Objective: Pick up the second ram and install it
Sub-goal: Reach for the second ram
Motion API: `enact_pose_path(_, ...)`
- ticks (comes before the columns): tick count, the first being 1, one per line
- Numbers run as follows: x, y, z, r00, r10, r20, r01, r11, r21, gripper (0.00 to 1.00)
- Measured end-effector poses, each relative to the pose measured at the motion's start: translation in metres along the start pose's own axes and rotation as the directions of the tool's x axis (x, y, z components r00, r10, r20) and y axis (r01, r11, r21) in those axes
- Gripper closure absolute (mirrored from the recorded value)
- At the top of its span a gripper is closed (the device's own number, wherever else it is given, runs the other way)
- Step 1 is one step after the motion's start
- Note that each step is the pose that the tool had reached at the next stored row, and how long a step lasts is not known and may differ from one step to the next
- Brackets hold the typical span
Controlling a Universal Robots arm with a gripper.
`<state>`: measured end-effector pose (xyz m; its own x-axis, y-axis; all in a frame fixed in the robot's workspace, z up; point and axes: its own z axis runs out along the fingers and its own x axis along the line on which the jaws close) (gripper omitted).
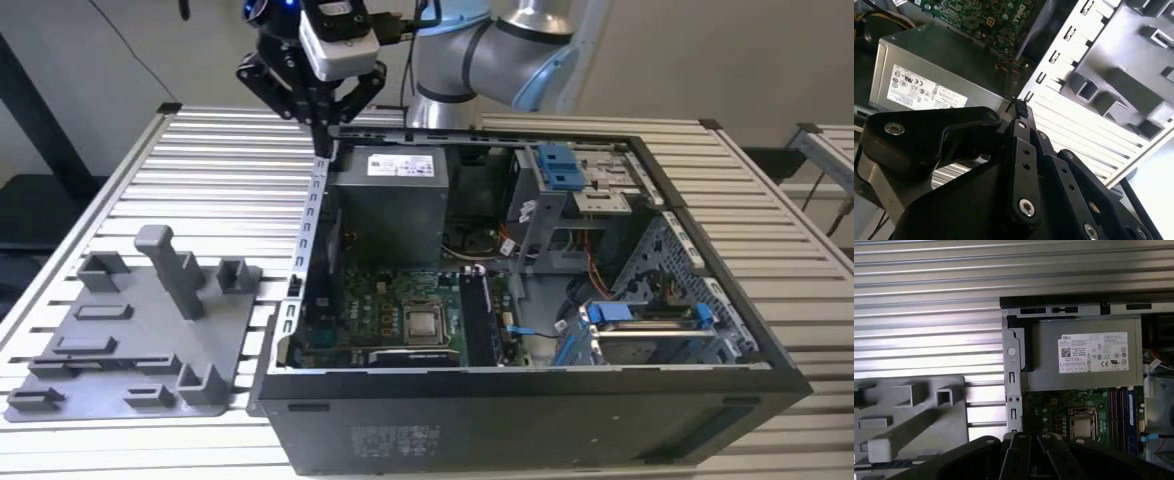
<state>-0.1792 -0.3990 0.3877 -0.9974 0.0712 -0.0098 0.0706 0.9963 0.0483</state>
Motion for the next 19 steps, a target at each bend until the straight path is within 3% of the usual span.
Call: enact_pose_path(19, 0.0221, -0.0018, 0.0040, 1.0000, 0.000, 0.0000, 0.000, 1.0000, 0.0000, 0.89)
